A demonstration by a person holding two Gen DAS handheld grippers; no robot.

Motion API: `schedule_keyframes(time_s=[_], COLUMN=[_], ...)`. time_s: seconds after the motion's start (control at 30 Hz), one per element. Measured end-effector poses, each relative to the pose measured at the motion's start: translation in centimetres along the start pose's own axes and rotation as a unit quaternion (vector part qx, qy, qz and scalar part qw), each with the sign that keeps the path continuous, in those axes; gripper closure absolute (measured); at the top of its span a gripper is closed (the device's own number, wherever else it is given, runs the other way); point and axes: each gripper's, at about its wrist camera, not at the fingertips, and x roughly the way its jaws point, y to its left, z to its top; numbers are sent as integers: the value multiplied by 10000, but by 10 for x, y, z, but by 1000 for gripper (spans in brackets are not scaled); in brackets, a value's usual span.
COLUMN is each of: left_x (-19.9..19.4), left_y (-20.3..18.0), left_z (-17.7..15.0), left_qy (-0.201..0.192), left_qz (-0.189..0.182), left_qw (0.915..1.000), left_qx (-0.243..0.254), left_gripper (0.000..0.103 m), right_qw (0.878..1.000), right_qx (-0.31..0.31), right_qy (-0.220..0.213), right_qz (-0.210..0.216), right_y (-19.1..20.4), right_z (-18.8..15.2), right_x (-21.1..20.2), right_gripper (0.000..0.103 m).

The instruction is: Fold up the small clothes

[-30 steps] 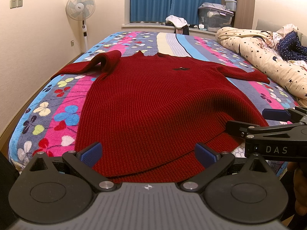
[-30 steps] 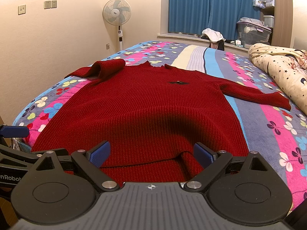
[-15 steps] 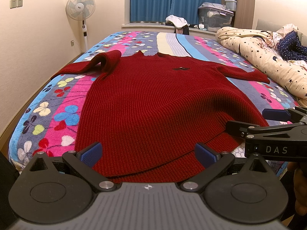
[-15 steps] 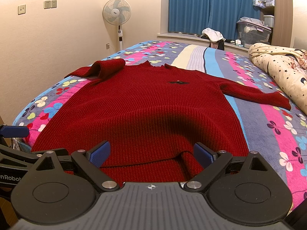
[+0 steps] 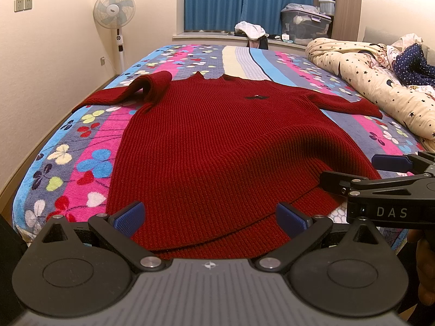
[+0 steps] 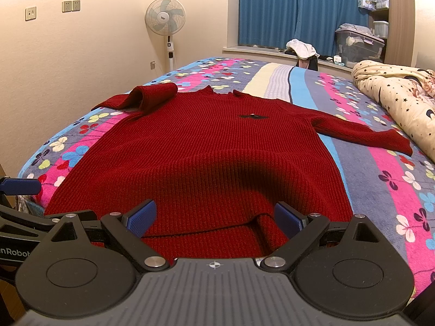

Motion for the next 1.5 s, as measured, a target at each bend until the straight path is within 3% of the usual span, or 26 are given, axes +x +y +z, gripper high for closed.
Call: schedule_keyframes(time_s=[0.53,0.67,0.73,0.77,0.8,0.9,0.97,1.03,1.1,1.2,1.3,1.33,1.4,1.5], left_x=[0,-7,-7,-6,-7,-4,8,31,53,89,106,108,109,110], left_y=[0,17,19,24,29,61,78,98,115,144,164,167,172,169], left_z=[0,7,16,23,30,57,71,79,76,63,60,60,60,56], left_qy=[-17,-75,-96,-181,-241,-684,-596,-267,101,971,1356,1384,1382,1649], left_qz=[14,63,56,75,105,-34,-31,-98,76,86,24,85,177,295], left_qw=[10000,9998,9998,9997,9996,9976,9982,9996,9999,9901,9757,9740,9735,9716], left_qx=[-10,-162,-186,-141,-64,17,104,46,-89,-1006,-1723,-1789,-1812,-1669], left_gripper=[1,2,14,28,42,69,72,74,74,73,69,67,50,46], right_qw=[10000,9991,9974,9954,9936,9888,9856,9819,9742,9488,9376,9371,9356,9341], right_qx=[9,286,560,737,850,1029,1366,1759,2113,2815,3054,3047,3029,2933], right_qy=[-68,-299,-439,-582,-710,-904,-703,-146,411,1244,1536,1594,1741,1976], right_qz=[-12,-116,-146,-171,-197,-594,-707,-685,-679,-710,-642,-606,-511,-487], right_y=[-1,-18,-40,-56,-71,-119,-154,-186,-210,-225,-222,-220,-217,-210], right_z=[-4,6,18,26,34,53,56,49,31,4,-5,-6,-8,-12], right_x=[-1,-9,-16,-21,-25,-27,-15,10,35,68,85,87,92,98], right_gripper=[9,29,45,55,57,59,59,57,57,56,52,50,43,38])
